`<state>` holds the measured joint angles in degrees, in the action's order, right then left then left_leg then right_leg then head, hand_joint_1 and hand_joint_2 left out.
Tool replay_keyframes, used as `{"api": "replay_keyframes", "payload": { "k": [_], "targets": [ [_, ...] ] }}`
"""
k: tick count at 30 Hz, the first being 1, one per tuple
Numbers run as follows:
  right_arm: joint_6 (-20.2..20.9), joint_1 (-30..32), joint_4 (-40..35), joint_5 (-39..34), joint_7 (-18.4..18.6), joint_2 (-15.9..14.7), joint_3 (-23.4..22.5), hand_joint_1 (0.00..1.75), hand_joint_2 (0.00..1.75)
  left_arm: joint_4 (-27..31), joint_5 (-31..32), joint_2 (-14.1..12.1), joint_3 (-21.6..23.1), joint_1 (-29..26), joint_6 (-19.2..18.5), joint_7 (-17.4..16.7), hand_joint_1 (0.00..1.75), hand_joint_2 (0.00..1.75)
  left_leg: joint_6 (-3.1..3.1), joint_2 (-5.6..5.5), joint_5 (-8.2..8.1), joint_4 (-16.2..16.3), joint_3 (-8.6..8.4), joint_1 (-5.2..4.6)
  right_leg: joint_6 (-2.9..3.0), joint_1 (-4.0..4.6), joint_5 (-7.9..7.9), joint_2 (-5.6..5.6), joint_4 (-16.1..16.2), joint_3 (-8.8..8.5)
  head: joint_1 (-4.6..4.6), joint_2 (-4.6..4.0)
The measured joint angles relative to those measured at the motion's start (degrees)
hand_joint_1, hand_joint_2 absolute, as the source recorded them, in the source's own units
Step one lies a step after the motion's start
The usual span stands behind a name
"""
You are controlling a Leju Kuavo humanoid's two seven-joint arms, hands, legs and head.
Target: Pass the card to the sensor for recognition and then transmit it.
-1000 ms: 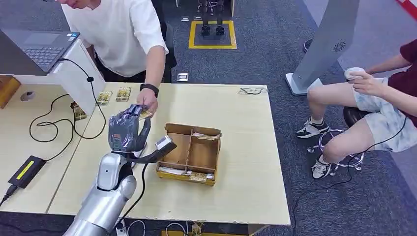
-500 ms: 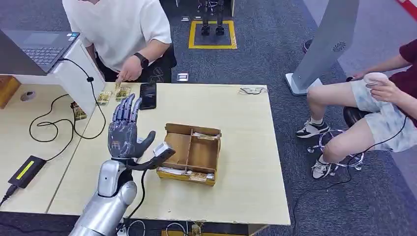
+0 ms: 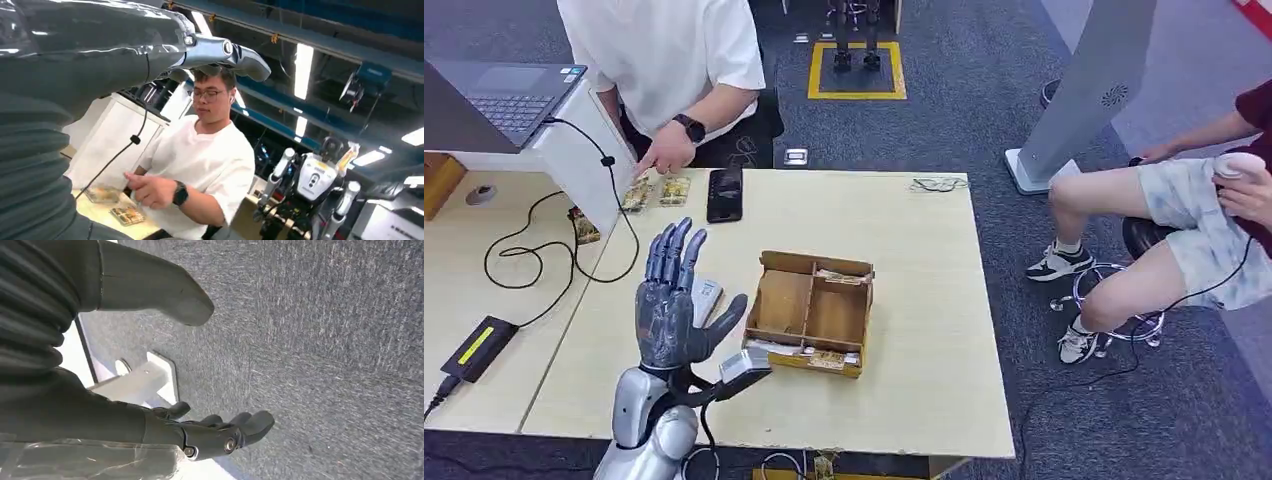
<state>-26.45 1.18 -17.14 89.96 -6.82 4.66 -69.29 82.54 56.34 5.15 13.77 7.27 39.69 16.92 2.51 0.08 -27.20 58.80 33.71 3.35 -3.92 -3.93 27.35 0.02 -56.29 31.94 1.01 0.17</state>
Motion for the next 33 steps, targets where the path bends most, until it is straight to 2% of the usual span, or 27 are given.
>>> {"api": "replay_keyframes", "payload": {
  "k": [3,6,13,19,25,33],
  "targets": [
    [0.37,0.35,-1.2,0.02,-0.02,0.59,-0.96,0.0,1.75,2.84,-1.16,0.77,-0.63,-2.16,0.02,2.88,0.0,1.75,0.0,-0.02,0.0,0.0,0.01,0.0,0.0,0.0,0.0,-0.04,0.0,-0.01,-0.04,0.0],
    [0.48,0.52,-1.94,0.02,-0.22,1.07,-1.38,0.0,1.75,4.46,-1.53,1.23,-1.22,-3.35,0.02,3.76,0.0,1.75,0.0,-0.01,0.01,0.0,0.0,0.0,0.0,0.0,0.0,-0.03,0.0,-0.02,-0.04,0.0],
    [2.49,1.09,-4.65,0.02,-0.48,2.23,-2.34,0.0,1.75,6.51,-3.04,1.1,-1.37,-6.39,0.02,8.45,0.0,1.75,0.0,-0.01,0.01,0.0,-0.01,0.0,0.0,0.0,0.0,-0.03,0.0,-0.02,-0.02,0.0],
    [4.09,1.43,-7.1,0.02,-0.72,2.97,-2.38,0.0,1.75,6.55,-2.42,0.02,-0.76,-7.79,0.02,9.09,0.0,1.75,0.0,-0.01,0.0,0.0,-0.01,0.0,0.0,0.0,0.0,-0.03,0.01,0.0,-0.02,0.0],
    [4.92,1.7,-8.74,0.02,-0.94,3.28,-2.38,0.0,1.75,6.51,-1.13,-2.77,4.44,-8.77,0.02,8.21,0.0,1.75,0.0,-0.01,0.0,0.0,-0.01,0.0,0.0,0.0,0.0,-0.02,0.01,-0.01,-0.02,0.0],
    [4.9,1.88,-9.48,0.02,-0.98,3.3,-2.38,0.0,1.75,6.44,-1.13,-4.5,8.51,-8.99,0.02,7.51,0.0,1.75,0.0,-0.01,0.0,0.0,-0.02,0.0,0.0,0.0,0.0,-0.03,0.01,0.0,-0.02,0.0]
  ]
}}
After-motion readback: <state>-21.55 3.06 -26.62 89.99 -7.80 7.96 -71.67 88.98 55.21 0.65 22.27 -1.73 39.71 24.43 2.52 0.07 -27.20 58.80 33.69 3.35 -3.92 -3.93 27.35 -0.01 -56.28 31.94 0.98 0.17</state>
